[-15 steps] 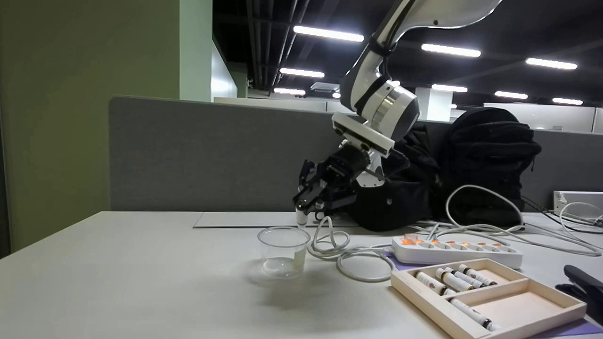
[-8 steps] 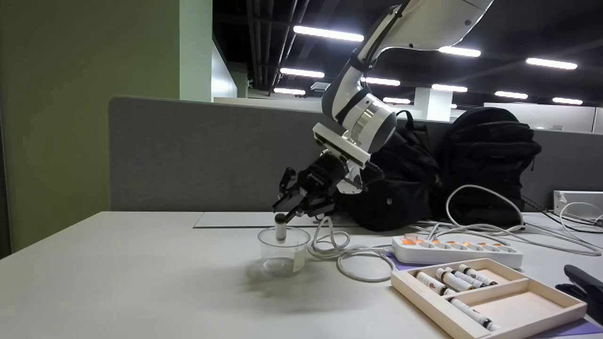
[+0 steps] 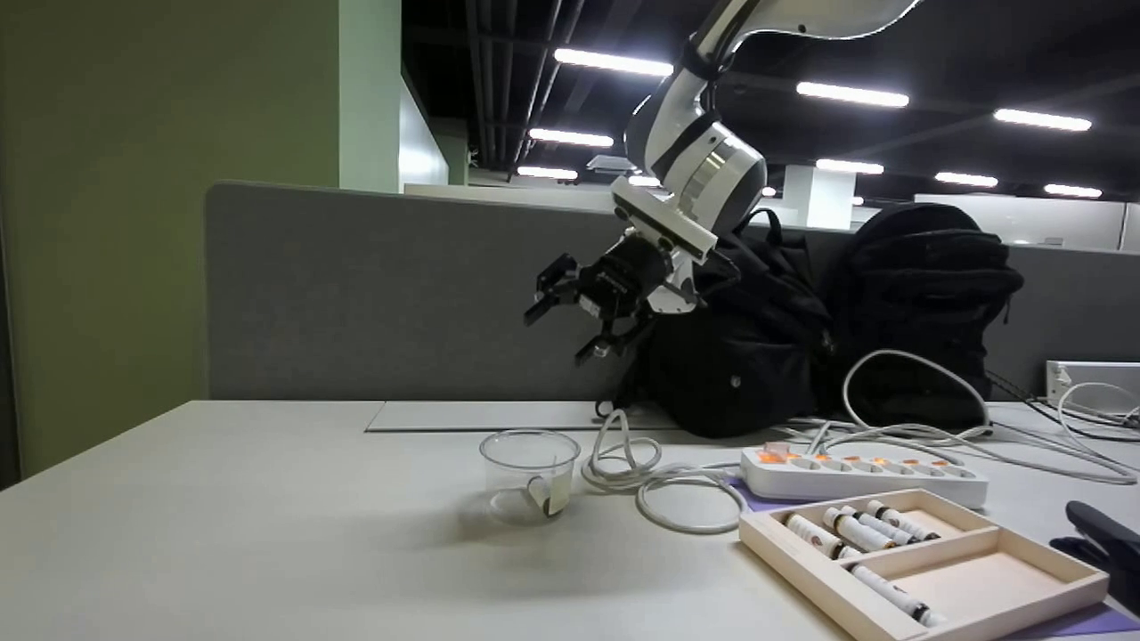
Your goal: Remove one bottle from the tray and place it inside the container on the left
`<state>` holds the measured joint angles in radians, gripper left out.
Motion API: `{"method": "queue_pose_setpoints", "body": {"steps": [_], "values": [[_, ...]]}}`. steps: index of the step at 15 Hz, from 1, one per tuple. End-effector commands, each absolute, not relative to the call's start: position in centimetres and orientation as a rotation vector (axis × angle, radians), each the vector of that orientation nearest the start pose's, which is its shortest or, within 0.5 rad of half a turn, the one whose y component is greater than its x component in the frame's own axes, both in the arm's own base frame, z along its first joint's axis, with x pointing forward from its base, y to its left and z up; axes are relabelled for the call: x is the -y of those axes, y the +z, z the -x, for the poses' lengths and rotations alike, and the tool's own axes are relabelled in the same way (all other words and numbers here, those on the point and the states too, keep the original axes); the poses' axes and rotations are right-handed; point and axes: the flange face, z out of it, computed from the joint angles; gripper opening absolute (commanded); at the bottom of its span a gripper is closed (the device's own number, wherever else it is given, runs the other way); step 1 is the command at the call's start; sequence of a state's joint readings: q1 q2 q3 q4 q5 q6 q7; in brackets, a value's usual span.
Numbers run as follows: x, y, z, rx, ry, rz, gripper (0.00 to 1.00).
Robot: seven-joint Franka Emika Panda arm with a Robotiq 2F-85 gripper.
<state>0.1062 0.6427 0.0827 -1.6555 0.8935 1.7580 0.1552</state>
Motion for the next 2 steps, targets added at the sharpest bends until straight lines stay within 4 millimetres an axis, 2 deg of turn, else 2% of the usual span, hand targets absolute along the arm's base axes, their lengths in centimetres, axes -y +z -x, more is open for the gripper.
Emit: {"method": "queue_pose_setpoints", "body": {"steps": [1, 2], "values": [[-18.26, 23.57, -61.67, -0.455, 0.795, 2.216, 0.8], [-18.29, 23.38, -61.51, -0.457, 0.801, 2.216, 0.8]]}}
